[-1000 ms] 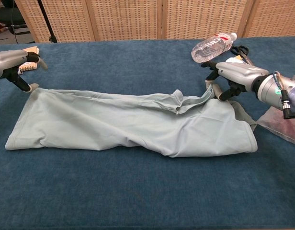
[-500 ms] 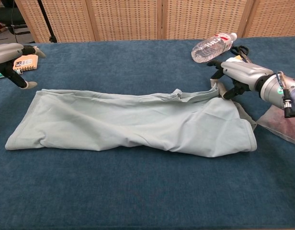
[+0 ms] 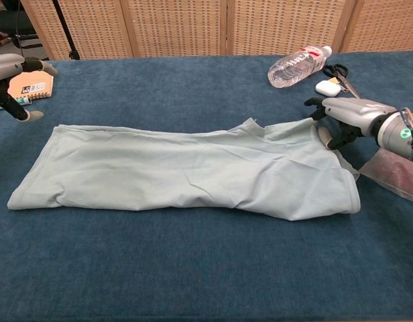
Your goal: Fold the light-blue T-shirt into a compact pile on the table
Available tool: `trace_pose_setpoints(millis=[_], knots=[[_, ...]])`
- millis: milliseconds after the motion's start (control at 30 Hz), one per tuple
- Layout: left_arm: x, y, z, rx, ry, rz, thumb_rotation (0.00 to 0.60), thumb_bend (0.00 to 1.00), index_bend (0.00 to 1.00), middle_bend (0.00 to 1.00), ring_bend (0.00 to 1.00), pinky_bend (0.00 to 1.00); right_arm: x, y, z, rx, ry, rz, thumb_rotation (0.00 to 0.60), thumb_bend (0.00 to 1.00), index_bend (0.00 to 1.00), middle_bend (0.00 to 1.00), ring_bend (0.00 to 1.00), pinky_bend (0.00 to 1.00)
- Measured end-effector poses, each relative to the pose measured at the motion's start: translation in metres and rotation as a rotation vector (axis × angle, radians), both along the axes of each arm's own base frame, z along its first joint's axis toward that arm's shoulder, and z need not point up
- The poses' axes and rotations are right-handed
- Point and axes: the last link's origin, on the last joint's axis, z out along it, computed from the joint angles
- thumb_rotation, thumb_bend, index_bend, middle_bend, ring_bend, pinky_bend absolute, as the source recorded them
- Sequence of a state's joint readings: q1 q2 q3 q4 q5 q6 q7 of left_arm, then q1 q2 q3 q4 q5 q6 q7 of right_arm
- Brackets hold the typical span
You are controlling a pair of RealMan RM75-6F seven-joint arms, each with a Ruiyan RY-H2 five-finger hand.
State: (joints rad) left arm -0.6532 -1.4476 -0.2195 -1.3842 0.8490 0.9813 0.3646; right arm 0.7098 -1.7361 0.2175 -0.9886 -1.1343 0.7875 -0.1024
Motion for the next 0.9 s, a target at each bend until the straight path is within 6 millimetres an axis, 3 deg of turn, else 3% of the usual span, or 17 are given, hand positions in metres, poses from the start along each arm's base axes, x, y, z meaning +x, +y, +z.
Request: trace_pose_setpoints(millis=[233,433,567,633,900], knots=[[0.0,-0.003,0.004,0.008,-0.007,-0.006,0.6,0.35,0.0,0.0,0.0,0.0,-0.002,0.003,0.007,-0.012,0.014,-0.032,0.6,0.66,0.0,0.0,0.0,0.0],[-0.001,-0.008,0.011,0.014,-0.008,-0.022,0.6,0.35,0.0,0.0,0.0,0.0,0.009,0.008,0.027,-0.094,-0.029,0.006,0.6,0.52,0.0,0.0,0.0,0.0],[-0.004,-0.013,0.015,0.012,-0.002,-0.027,0.6,0.35,0.0,0.0,0.0,0.0,0.019,0.019,0.049,-0.149,-0.06,0.057,0.6,0.14,0.0,0.0,0.0,0.0],[-0.007,-0.016,0.017,0.009,-0.001,-0.025,0.6,0.35,0.0,0.0,0.0,0.0,0.023,0.028,0.063,-0.184,-0.071,0.091,0.6,0.03,0.0,0.0,0.0,0.0],[-0.02,-0.027,0.025,0.01,-0.002,-0.016,0.6,0.35,0.0,0.0,0.0,0.0,0.019,0.078,0.114,-0.316,-0.074,0.223,0.6,0.0,0.0,0.0,0.0,0.0]])
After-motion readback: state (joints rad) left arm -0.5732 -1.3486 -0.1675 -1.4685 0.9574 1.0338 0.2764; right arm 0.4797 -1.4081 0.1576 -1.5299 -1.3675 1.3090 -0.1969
